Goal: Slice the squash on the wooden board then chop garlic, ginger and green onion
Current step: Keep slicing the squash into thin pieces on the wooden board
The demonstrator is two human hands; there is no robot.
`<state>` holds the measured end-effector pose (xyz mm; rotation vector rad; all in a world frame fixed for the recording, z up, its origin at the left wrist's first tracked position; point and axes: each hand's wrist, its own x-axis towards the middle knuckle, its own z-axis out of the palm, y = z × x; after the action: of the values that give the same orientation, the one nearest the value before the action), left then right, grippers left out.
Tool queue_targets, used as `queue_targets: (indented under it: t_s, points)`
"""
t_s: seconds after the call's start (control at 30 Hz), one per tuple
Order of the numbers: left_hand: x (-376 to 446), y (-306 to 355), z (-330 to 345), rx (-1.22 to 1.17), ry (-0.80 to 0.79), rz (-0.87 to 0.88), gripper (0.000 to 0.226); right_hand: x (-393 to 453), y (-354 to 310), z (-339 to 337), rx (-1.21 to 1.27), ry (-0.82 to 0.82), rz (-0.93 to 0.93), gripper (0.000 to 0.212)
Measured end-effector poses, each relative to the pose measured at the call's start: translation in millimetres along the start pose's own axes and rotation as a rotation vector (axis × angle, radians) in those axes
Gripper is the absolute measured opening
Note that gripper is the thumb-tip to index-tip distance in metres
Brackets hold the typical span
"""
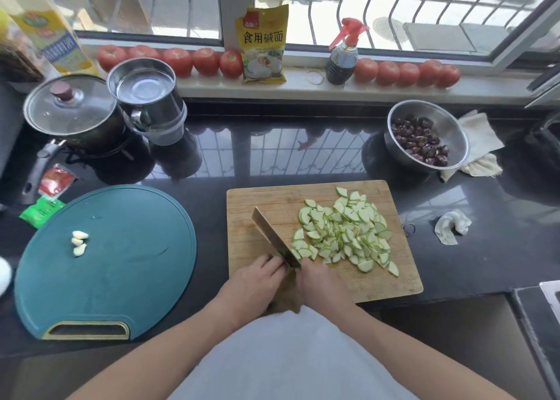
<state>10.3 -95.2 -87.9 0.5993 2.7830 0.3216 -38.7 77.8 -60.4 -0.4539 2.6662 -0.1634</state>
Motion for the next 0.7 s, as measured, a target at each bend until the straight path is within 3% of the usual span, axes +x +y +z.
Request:
queue_targets:
  t_s: [0.33,0.7]
  points:
    - [-7.2,-1.2,8.4,0.014,0.059,0.021,0.079,-8.5,17.3,-19.1,0.104,0.127,-0.006,0.029]
    - [-3.4,-1.6,8.6,0.014,0.023,0.0,0.074,-26.8,13.4,-12.9,0.109,-0.026,-0.004,0.018]
